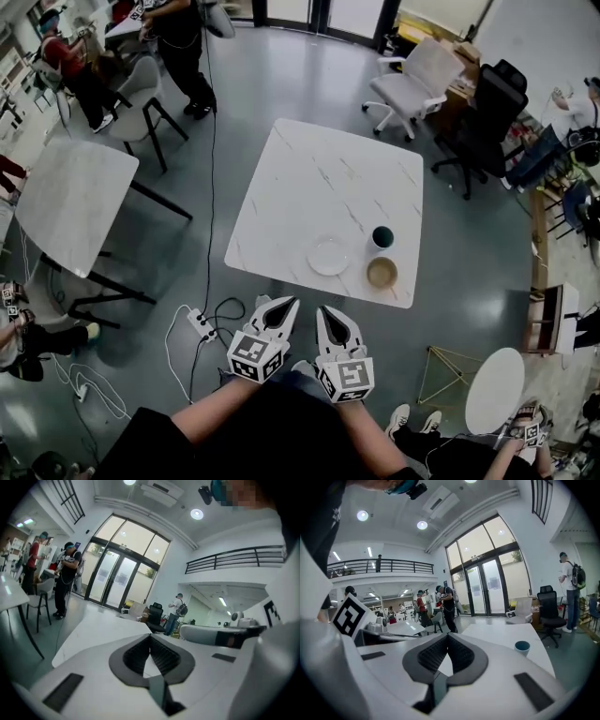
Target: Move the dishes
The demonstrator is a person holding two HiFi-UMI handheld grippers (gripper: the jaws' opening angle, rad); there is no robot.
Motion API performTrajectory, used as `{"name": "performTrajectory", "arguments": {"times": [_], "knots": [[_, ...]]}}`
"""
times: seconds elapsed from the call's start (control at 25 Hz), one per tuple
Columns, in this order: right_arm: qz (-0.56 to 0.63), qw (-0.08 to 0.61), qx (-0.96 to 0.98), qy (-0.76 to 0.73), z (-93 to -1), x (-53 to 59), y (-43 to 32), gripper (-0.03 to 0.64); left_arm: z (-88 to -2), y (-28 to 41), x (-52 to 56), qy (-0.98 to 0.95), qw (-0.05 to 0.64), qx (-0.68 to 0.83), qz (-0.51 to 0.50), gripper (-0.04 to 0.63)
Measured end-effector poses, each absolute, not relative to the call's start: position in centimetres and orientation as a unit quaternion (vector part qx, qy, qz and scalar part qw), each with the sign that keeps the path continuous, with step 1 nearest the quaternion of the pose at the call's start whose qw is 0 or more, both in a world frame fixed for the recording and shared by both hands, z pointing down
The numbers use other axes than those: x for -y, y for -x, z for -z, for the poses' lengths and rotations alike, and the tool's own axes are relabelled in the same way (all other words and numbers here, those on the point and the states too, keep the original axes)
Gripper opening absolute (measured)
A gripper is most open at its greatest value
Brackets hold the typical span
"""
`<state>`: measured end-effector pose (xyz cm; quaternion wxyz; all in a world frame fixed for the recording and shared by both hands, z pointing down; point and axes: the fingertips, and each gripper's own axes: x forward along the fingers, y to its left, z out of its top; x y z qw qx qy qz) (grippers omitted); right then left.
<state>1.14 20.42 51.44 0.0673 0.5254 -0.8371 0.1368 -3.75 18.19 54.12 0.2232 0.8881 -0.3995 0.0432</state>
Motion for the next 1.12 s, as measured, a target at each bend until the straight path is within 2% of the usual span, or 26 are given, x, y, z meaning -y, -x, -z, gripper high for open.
{"name": "performTrajectory", "arguments": {"times": [0.12,0.4,0.52,1.12], "knots": [[-0.126,0.056,0.835,-0.532,-50.0,-24.1,-1.4,0.015,-51.9,2.9,-22.8,-0.893,0.191,0.407,-0.036,0.017],[-0.102,0.055,0.817,-0.565,-48.6,-28.1,-2.8,0.015,-49.5,1.8,-28.2,-0.898,0.167,0.408,-0.005,0.017],[-0.094,0.055,0.811,-0.574,-48.5,-29.1,-2.5,0.015,-49.2,1.5,-28.6,-0.905,0.136,0.402,-0.017,0.017],[-0.064,0.079,0.800,-0.591,-47.3,-29.9,-4.5,0.015,-47.8,0.2,-28.3,-0.900,0.091,0.427,-0.015,0.017]]}}
